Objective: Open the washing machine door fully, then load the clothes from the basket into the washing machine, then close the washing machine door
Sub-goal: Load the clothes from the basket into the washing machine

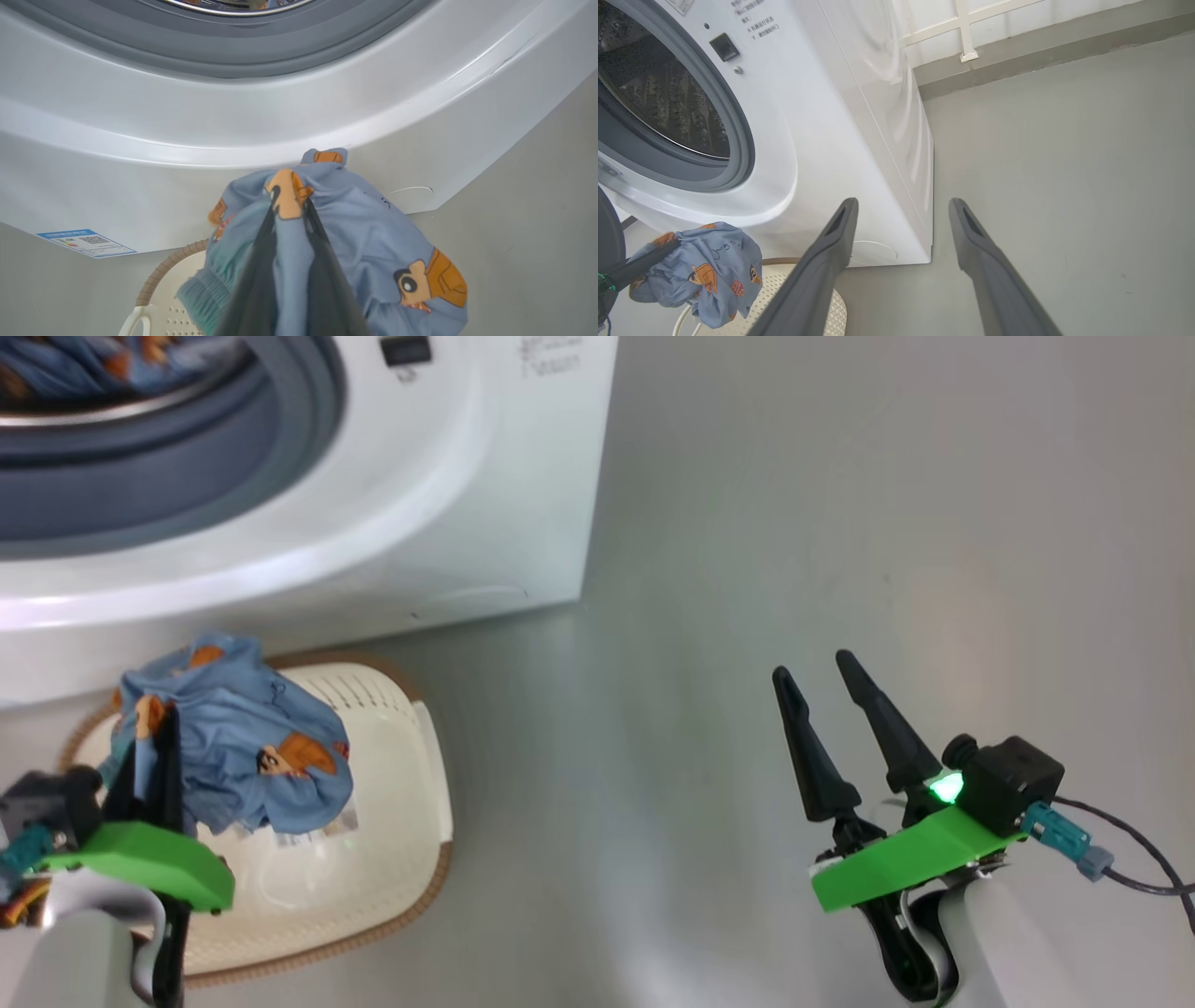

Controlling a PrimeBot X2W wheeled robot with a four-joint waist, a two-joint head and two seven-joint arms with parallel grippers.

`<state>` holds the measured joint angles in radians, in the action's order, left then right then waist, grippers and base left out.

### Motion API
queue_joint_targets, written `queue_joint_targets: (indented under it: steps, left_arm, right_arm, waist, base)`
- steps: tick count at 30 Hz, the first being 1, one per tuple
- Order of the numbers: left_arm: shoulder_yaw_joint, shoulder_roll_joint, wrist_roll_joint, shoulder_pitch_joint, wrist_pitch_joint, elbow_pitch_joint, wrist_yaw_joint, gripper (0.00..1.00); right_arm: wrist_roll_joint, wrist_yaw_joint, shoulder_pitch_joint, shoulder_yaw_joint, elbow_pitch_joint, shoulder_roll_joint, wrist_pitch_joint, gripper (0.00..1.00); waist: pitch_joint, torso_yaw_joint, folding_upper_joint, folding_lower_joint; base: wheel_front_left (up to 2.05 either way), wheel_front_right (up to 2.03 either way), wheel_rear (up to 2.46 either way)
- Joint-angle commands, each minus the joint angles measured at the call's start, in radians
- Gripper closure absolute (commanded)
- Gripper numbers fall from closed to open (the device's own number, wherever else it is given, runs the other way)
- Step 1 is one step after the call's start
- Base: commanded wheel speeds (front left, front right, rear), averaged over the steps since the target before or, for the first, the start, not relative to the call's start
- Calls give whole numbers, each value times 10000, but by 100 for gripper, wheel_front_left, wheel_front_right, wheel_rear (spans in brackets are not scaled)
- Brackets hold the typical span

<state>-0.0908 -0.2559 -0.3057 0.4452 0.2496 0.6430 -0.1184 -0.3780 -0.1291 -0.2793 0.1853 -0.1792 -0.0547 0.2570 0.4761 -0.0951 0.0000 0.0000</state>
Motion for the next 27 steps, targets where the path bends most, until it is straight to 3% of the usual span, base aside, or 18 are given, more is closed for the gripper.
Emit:
queue_joint_targets:
  steps: [1, 15, 27]
  left_arm:
    - [540, -232, 129, -439, 121, -563, 89, 100]
    - [1976, 749, 998, -2651, 122, -3825, -10, 100]
    - [2283, 1461, 1441, -4188, 122, -5471, -95, 100]
  right_arm:
    - [103, -16, 340, 201, 138, 45, 48, 0]
    - [568, -16, 888, 98, -253, 45, 48, 0]
    - [809, -16, 1292, -29, -466, 45, 48, 0]
  waist:
    - [-879, 388, 0, 0]
    - [-2733, 608, 0, 0]
    - [-3949, 707, 0, 0]
  base:
    - [0, 0, 0]
    - [0, 0, 0]
    - [0, 0, 0]
